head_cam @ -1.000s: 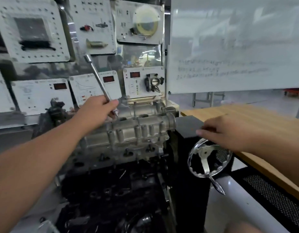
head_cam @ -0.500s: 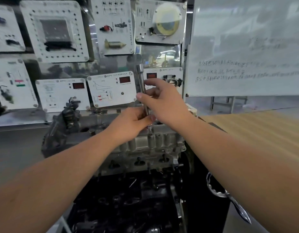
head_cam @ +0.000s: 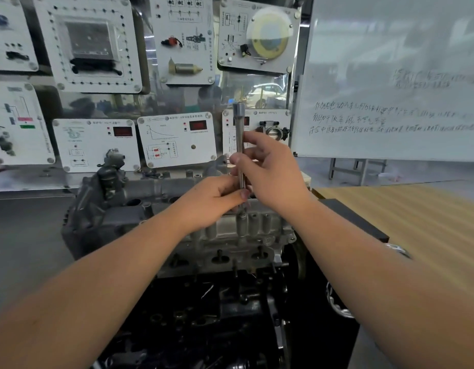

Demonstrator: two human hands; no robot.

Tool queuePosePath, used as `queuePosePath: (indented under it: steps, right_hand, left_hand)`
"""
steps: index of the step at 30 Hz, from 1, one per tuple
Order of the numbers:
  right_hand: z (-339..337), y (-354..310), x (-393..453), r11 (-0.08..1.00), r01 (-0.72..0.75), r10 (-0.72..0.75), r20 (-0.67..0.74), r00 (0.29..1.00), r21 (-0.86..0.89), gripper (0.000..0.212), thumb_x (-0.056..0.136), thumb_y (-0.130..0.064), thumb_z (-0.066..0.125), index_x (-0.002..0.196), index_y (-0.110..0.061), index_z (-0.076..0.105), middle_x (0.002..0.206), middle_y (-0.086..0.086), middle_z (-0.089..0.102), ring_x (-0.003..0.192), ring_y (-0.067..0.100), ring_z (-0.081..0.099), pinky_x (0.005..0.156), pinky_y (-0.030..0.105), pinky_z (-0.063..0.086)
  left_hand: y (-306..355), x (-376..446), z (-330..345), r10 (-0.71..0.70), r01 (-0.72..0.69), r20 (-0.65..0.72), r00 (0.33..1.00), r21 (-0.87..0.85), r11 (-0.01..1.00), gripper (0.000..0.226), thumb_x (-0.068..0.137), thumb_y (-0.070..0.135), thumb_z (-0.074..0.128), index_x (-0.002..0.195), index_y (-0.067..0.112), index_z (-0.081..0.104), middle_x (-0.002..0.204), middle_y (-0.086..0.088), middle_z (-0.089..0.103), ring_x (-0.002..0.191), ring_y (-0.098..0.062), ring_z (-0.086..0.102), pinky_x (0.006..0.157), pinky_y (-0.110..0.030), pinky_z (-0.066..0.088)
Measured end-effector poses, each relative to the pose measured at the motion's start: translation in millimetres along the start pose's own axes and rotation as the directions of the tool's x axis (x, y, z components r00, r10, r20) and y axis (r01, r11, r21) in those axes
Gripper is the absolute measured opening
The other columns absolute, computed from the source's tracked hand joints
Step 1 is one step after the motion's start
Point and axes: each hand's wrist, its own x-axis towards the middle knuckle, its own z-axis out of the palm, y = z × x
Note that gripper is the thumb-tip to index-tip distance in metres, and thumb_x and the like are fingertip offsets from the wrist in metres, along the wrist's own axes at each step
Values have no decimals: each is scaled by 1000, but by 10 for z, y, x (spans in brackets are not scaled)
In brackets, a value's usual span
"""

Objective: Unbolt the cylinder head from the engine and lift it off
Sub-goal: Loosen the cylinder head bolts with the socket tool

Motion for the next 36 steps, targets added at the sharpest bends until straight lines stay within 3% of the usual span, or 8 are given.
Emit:
queuePosePath:
  steps: [5,12,17,22,24,27,31,36]
  right_hand:
    - [64,256,-189,995,-40,46,-67,997,91,43,95,-16,69,137,-12,61,108,-1,74,103,11,70,94,39,57]
    - [171,355,-278,984,-90,110,-124,986,155,36,93,-9,71,129,-11,66,109,-1,73,104,10,69,97,38,57]
    - [180,300,-268,989,-71,86,-115,990,132,32,94,-10,69,126,-12,68,103,-10,74,97,0,69,89,22,57]
    - [211,430,-397,972,-52,91,-163,982,229,36,95,-6,66,131,-8,66,114,0,74,107,7,69,95,30,57]
    - [222,447,-409,965,-50,96,-171,981,257,36,95,-6,66,131,-7,65,115,2,74,107,7,69,96,30,57]
    - [219,398,-316,964,-25,70,-163,984,266,34,95,-12,68,129,-7,67,107,-3,75,100,5,70,88,24,58]
    - [190,311,-173,952,50,11,-197,980,303,20,94,-16,67,112,-22,72,89,-12,75,90,8,72,84,31,61]
    - [188,386,-166,940,62,-6,-165,986,336,24,95,-13,63,116,-20,72,88,-12,75,89,12,73,83,38,62]
  left_hand:
    - [17,9,37,33,-31,-37,999,48,998,25,87,63,54,92,44,69,87,2,74,83,-25,71,80,-51,58]
    - [-68,41,51,12,-1,-88,996,121,993,31,97,49,54,74,30,64,61,9,60,55,-8,51,54,-21,41]
    - [-3,-17,38,20,-14,-54,998,108,994,42,97,52,53,93,15,72,92,-15,74,86,-32,70,81,-52,56]
    - [-28,-8,46,35,-33,-12,999,93,995,40,99,50,53,105,15,72,101,-19,73,94,-37,69,88,-58,55]
    - [-49,9,60,31,-29,-17,999,99,995,37,101,48,53,102,17,73,97,-15,74,89,-32,71,86,-52,58]
    - [-59,1,65,46,-40,-65,997,94,995,30,101,46,56,80,31,70,70,9,70,62,-2,64,63,-18,49]
    - [-22,-4,99,24,-19,-81,996,69,997,29,100,43,59,88,21,74,81,-7,73,80,-28,69,78,-50,57]
    - [30,23,105,1,0,-69,998,22,1000,39,87,58,57,90,24,75,92,-24,70,89,-43,67,88,-61,53]
